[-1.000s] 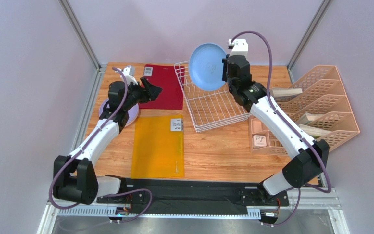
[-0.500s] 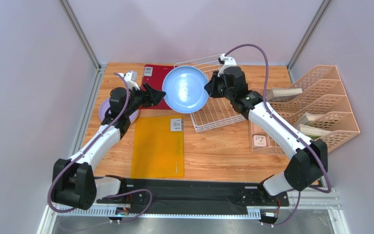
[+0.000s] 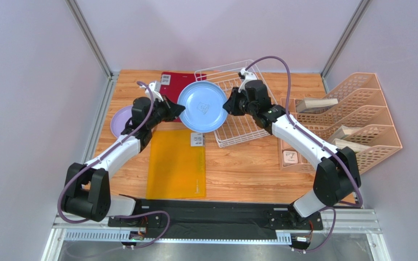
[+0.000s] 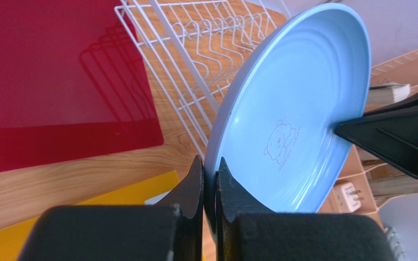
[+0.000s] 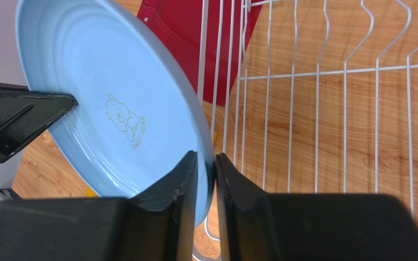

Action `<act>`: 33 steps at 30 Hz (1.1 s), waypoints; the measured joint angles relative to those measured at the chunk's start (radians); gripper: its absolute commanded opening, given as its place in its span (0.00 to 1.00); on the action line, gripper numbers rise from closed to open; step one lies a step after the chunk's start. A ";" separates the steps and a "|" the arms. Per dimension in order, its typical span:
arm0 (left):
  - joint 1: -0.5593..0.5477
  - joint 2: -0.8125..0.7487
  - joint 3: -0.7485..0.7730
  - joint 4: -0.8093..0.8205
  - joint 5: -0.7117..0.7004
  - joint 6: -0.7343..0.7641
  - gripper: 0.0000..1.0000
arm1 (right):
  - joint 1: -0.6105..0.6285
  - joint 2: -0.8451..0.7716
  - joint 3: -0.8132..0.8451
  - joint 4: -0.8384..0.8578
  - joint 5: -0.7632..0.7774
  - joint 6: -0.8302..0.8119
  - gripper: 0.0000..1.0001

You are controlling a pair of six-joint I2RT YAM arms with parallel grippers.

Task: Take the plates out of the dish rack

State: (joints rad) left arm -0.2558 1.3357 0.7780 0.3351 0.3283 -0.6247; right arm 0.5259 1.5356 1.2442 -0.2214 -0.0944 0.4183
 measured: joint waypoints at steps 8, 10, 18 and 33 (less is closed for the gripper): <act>-0.003 -0.095 0.000 -0.189 -0.197 0.114 0.00 | -0.002 0.001 0.000 0.025 0.007 0.012 0.74; 0.003 -0.149 0.004 -0.261 -0.274 0.154 0.00 | -0.005 0.001 0.000 0.023 0.023 0.008 0.75; 0.196 -0.321 0.006 -0.414 -0.497 0.239 0.00 | -0.069 -0.025 -0.040 0.016 0.052 0.000 0.80; 0.449 -0.197 -0.087 -0.369 -0.499 0.252 0.00 | -0.088 -0.050 -0.052 0.017 0.039 0.000 0.78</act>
State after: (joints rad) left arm 0.1936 1.1389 0.6910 -0.0341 -0.1711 -0.3725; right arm 0.4377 1.4860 1.1919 -0.2043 -0.0555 0.4179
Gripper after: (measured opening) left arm 0.031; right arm 0.787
